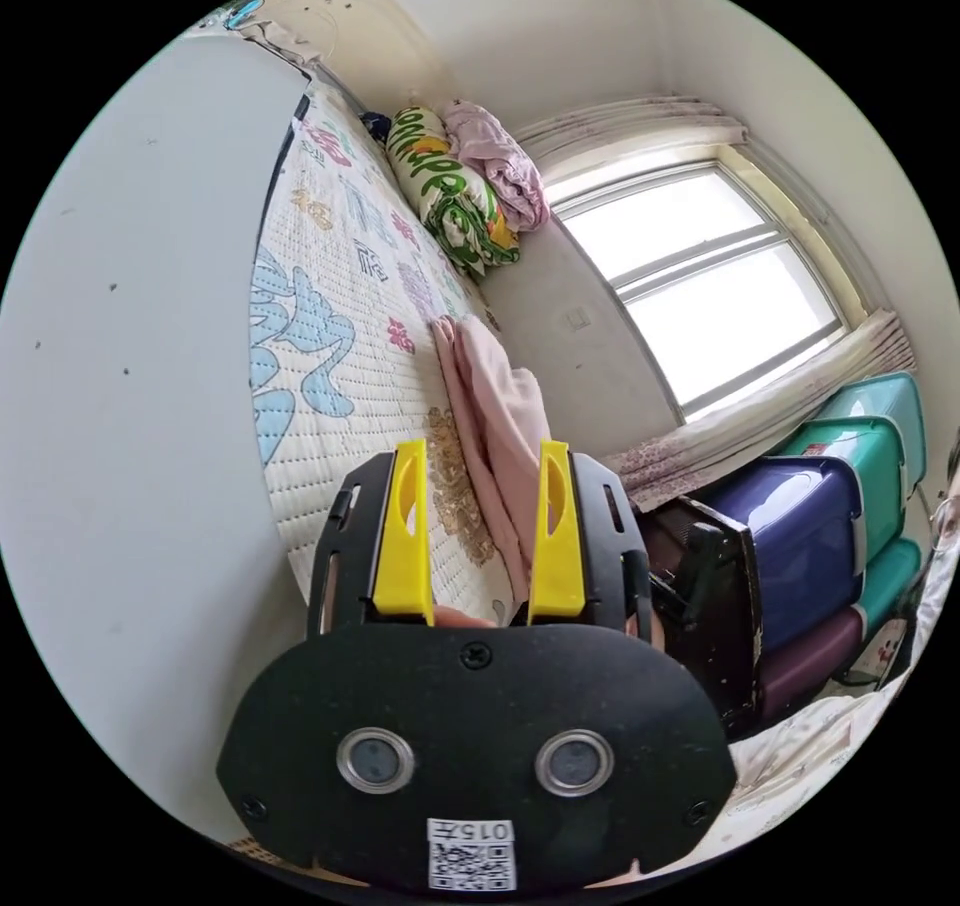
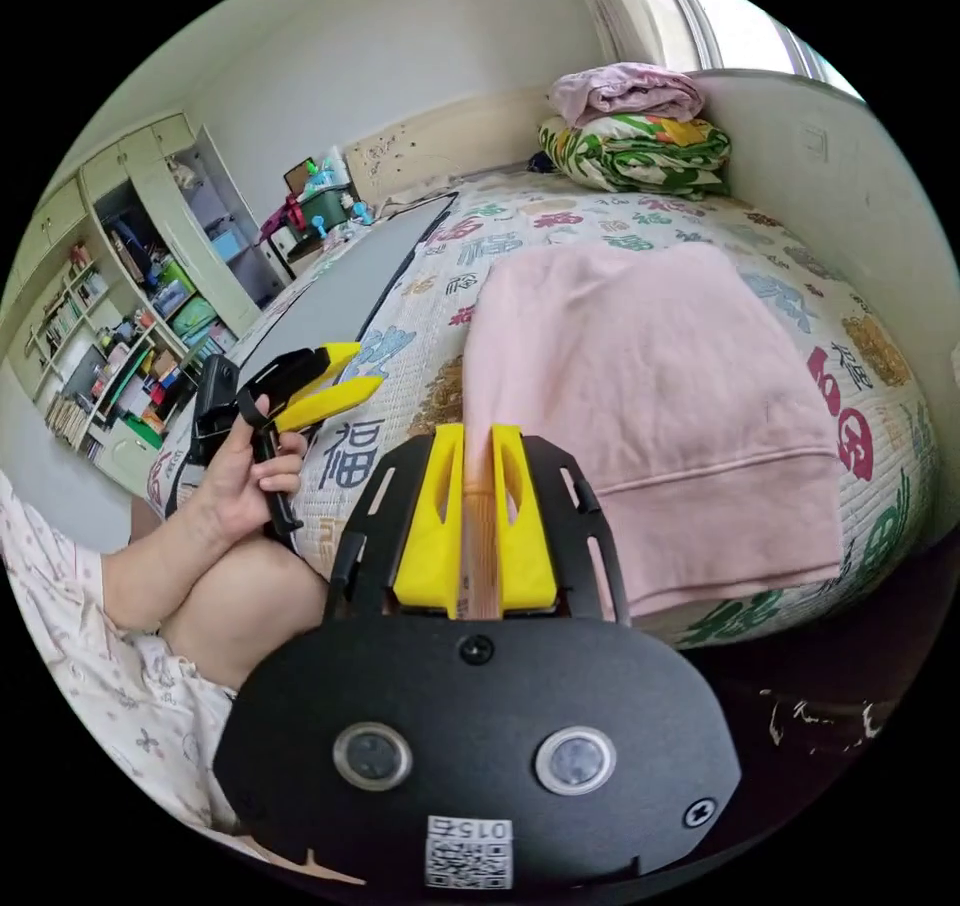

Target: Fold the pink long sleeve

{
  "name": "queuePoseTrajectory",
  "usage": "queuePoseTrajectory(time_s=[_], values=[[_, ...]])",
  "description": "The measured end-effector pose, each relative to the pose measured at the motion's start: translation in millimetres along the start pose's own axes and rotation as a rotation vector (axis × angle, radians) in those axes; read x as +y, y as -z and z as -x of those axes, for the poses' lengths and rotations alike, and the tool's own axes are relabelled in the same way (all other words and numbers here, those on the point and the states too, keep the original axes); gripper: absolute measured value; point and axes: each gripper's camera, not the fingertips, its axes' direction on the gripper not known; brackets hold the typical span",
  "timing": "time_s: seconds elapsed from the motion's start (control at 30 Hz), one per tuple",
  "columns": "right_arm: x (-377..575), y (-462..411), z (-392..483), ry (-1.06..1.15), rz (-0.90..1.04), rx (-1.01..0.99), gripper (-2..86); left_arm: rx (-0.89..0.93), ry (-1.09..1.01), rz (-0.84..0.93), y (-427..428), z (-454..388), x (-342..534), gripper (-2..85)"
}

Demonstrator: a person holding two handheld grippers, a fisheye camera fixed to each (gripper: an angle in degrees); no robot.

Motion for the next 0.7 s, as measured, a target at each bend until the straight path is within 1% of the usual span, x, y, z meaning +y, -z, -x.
queuePoseTrajectory(time_s=[0.07,0.13,0.2,0.27,0.33,0.37,0.43,0.57,0.6,0.63,0.7], values=[[-10.5,19.7,43.0,0.039,-0.08,0.099,5.6,-0.017,-0.028,0.02,-10.2,-5.8,5.4,15.3],[-27.9,45.8,100.4,0.099,-0.213,0.174,7.9,-0.028,-0.057,0.039,-20.2,-11.6,11.0,15.2],[-55.0,48.3,135.1,0.142,-0.242,0.216,9.3,-0.042,-0.081,0.059,-31.3,-15.9,17.6,14.9],[-95.1,37.6,157.8,0.146,-0.21,0.209,10.9,-0.067,-0.098,0.067,-38.0,-19.0,21.8,14.4],[-151.3,12.5,169.0,0.108,-0.19,0.125,12.3,-0.092,-0.123,0.078,-44.6,-23.9,26.4,14.1],[-165.9,3.7,171.6,0.112,-0.183,0.122,12.5,-0.098,-0.138,0.084,-48.4,-27.5,30.5,14.0],[-224.3,-44.2,180.1,0.095,-0.13,0.225,13.4,-0.089,-0.148,0.09,-53.2,-30.9,38.0,13.9],[-286.7,-124.4,181.6,0.034,-0.058,0.247,13.5,-0.079,-0.15,0.117,-62.2,-32.7,56.4,13.8],[-303.0,-155.1,187.3,0.048,-0.009,0.293,13.3,-0.099,-0.16,0.129,-65.0,-33.8,60.9,13.8],[-315.6,-185.9,191.3,0.069,0.055,0.394,10.8,-0.111,-0.166,0.135,-66.1,-34.9,62.9,13.8],[-323.8,-205.2,185.0,0.029,0.1,0.491,7.3,-0.137,-0.196,0.139,-66.6,-40.7,68.8,13.7]])
